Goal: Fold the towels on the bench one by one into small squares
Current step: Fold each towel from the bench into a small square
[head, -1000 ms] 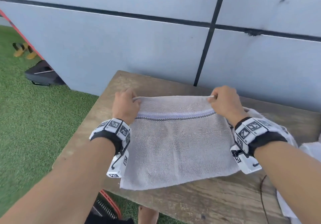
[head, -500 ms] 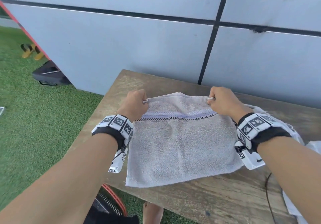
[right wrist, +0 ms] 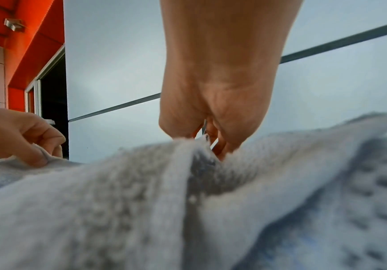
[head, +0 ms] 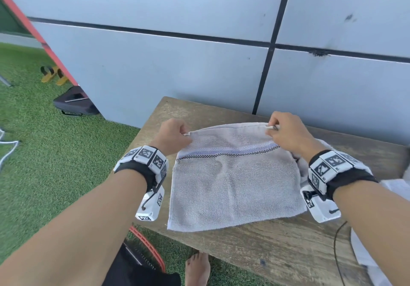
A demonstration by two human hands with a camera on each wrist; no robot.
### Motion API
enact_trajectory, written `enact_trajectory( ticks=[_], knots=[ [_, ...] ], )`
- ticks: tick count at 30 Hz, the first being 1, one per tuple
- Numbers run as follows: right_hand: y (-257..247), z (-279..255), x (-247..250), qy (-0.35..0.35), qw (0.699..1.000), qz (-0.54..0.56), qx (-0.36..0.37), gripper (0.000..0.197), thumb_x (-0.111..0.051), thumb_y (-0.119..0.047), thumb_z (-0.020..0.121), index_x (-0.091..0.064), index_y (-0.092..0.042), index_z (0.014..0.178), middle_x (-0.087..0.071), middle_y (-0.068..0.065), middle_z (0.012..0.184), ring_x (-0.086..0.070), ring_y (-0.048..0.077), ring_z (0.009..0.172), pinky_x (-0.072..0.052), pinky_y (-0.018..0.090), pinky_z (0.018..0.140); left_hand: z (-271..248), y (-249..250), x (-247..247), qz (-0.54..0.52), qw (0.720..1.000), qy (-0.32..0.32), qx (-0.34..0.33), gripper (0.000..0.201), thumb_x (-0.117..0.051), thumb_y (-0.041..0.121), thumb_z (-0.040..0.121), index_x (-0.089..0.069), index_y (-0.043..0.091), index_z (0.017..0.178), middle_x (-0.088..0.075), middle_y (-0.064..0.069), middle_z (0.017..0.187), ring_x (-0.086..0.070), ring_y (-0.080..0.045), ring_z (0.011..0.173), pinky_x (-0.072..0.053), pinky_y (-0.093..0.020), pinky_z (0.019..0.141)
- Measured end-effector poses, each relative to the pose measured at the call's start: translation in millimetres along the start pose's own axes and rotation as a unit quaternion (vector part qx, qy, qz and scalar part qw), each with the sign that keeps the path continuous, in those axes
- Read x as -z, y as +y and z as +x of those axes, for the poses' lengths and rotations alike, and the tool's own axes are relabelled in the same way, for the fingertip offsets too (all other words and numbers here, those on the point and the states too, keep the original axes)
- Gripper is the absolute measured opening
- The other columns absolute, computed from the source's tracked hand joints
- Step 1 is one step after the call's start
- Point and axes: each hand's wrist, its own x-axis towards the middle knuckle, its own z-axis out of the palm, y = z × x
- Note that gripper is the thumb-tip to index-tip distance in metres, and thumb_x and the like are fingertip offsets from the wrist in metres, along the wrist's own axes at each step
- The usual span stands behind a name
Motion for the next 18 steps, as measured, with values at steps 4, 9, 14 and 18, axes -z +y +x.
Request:
enact_trajectory(
  ticks=[4,9,14,18],
  knots=[
    [-4,-16,14,0.035,0.998,0.047,0.029,0.018,-0.075,-0.012,0.083,-0.061,-0.018,0.075,-0.065,0.002,0.073,-0.056,0.017,0.067,-0.039,0.025,0.059,-18,12,24,-0.022,1.000,-0.015,-0.015,0.022,-0.070,0.002,0.079,-0.053,0.006,0.066,-0.049,0.001,0.060,-0.039,-0.007,0.050,-0.033,-0.012,0.044],
    [-14,-47,38,0.085,0.992,0.076,0.051,0.015,-0.079,-0.023,0.083,-0.069,-0.013,0.077,-0.064,0.005,0.065,-0.050,0.012,0.058,-0.037,0.013,0.056,-38,22,48,-0.034,0.998,-0.049,0.002,0.022,-0.079,0.008,0.076,-0.062,0.001,0.064,-0.055,0.000,0.059,-0.043,-0.006,0.050,-0.036,-0.018,0.048],
    [-14,-80,53,0.113,0.991,0.050,0.056,0.012,-0.072,-0.022,0.090,-0.075,-0.013,0.083,-0.070,-0.005,0.068,-0.061,0.004,0.060,-0.044,0.020,0.062,-69,38,68,-0.036,0.998,-0.050,-0.025,0.010,-0.083,0.007,0.075,-0.074,0.004,0.071,-0.058,0.004,0.057,-0.045,0.003,0.045,-0.038,-0.012,0.048],
    [-16,-101,64,0.115,0.990,0.063,0.050,0.008,-0.071,-0.016,0.091,-0.075,-0.012,0.085,-0.075,0.002,0.076,-0.072,0.018,0.072,-0.058,0.034,0.076,-92,44,80,-0.036,0.998,-0.050,-0.030,0.011,-0.080,0.007,0.078,-0.075,-0.002,0.075,-0.056,0.004,0.056,-0.040,-0.001,0.045,-0.034,-0.011,0.045]
  ],
)
